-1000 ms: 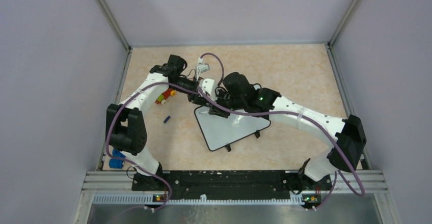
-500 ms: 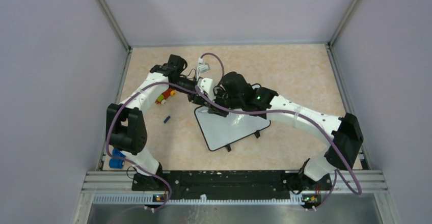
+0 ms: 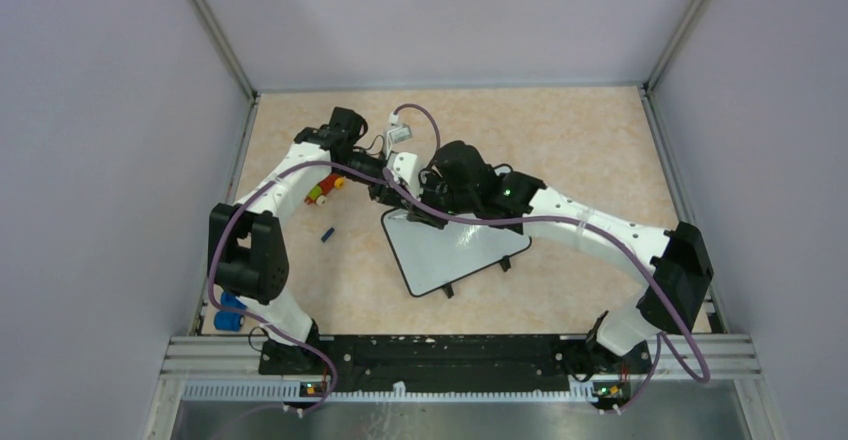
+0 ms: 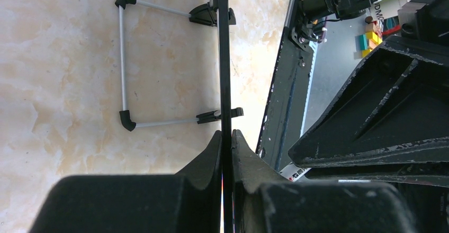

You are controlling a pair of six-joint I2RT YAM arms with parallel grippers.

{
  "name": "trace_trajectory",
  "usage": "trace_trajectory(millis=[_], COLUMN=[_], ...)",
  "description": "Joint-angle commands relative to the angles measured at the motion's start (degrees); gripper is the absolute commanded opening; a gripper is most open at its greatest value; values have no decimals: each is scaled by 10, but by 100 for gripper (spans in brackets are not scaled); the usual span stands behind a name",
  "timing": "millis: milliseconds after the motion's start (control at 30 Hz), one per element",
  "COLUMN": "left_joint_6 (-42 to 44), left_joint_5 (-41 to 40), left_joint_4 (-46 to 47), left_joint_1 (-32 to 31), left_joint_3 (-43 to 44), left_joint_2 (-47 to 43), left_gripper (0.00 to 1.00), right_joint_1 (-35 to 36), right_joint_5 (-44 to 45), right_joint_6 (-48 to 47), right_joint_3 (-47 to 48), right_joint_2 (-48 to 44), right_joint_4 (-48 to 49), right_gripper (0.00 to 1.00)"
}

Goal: Write a sentence on the whiteboard

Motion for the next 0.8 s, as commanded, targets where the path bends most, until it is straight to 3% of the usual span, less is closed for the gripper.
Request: trace_trajectory(millis=[0,767], left_joint_6=[18,19], left_joint_5=[17,15], left_joint_4=[-2,-2], left_joint_1=[-7,-7], left_joint_3=[16,13], left_joint_2=[3,0], left_gripper=[1,0], right_joint_1=[7,7], right_joint_5=[7,-14], right_joint_6=[-6,-4], right_joint_3=[-13,-54], right_joint_2=[-5,-22], right_joint_4=[19,9], right_gripper=[0,0])
